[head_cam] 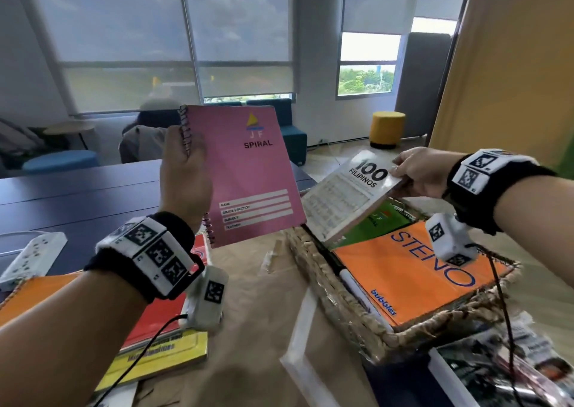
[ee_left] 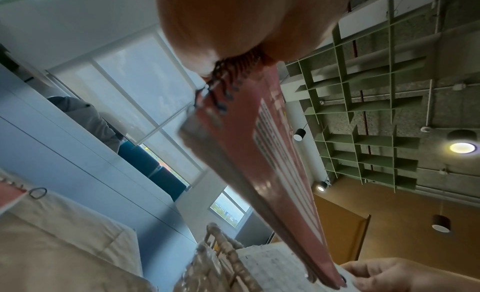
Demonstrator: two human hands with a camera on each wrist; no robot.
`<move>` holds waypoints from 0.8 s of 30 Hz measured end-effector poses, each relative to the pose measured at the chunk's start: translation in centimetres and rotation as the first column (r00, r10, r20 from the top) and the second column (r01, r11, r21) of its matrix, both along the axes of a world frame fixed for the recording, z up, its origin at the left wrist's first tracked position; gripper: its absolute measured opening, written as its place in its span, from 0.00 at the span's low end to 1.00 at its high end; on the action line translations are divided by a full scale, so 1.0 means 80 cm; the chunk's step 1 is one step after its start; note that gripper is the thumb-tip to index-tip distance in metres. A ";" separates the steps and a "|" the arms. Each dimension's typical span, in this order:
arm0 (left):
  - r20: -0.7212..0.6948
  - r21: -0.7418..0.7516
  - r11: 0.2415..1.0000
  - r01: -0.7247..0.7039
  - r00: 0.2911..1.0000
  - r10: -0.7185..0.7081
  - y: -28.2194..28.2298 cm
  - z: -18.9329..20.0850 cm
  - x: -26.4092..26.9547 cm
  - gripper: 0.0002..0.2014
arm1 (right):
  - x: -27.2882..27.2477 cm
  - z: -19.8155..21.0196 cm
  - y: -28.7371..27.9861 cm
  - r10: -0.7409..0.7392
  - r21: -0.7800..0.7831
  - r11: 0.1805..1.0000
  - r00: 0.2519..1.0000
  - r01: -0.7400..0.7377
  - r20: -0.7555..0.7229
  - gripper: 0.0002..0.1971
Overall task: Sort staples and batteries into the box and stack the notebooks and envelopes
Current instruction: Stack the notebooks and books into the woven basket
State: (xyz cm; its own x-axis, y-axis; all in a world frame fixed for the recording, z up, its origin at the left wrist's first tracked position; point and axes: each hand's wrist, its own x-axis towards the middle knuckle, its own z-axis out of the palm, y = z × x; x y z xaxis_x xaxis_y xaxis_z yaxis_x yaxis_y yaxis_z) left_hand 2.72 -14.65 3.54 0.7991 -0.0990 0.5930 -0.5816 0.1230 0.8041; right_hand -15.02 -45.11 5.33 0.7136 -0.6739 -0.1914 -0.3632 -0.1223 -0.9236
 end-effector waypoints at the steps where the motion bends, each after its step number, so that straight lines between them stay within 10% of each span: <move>1: -0.002 0.011 1.000 0.003 1.000 -0.003 -0.003 -0.002 0.000 0.07 | 0.005 -0.003 -0.006 0.009 -0.035 0.999 0.998 -0.012 -0.066 0.06; 8: -0.001 0.041 0.999 0.030 1.000 -0.030 -0.029 -0.015 -0.005 0.07 | 0.011 -0.024 -0.016 0.022 -0.416 0.860 0.836 -0.295 -0.548 0.18; 11: -0.015 0.058 0.997 0.050 0.999 -0.049 -0.039 -0.017 -0.007 0.12 | 0.008 -0.026 0.016 -0.038 -0.591 0.307 0.610 -0.746 -0.791 0.19; 14: -0.002 0.056 0.994 0.099 0.995 -0.099 -0.046 -0.015 -0.011 0.11 | 0.017 -0.013 0.019 0.149 -0.512 0.769 0.886 -0.383 -0.439 0.23; 17: 0.019 0.071 0.987 0.145 0.989 -0.146 -0.050 -0.009 -0.019 0.06 | 0.020 0.004 0.028 0.196 -0.511 0.828 0.973 -0.232 -0.125 0.23; 24: 0.052 0.123 0.961 0.247 0.966 -0.255 -0.047 0.006 -0.046 0.09 | 0.011 0.033 0.083 0.318 -0.412 0.897 0.878 -0.157 0.357 0.21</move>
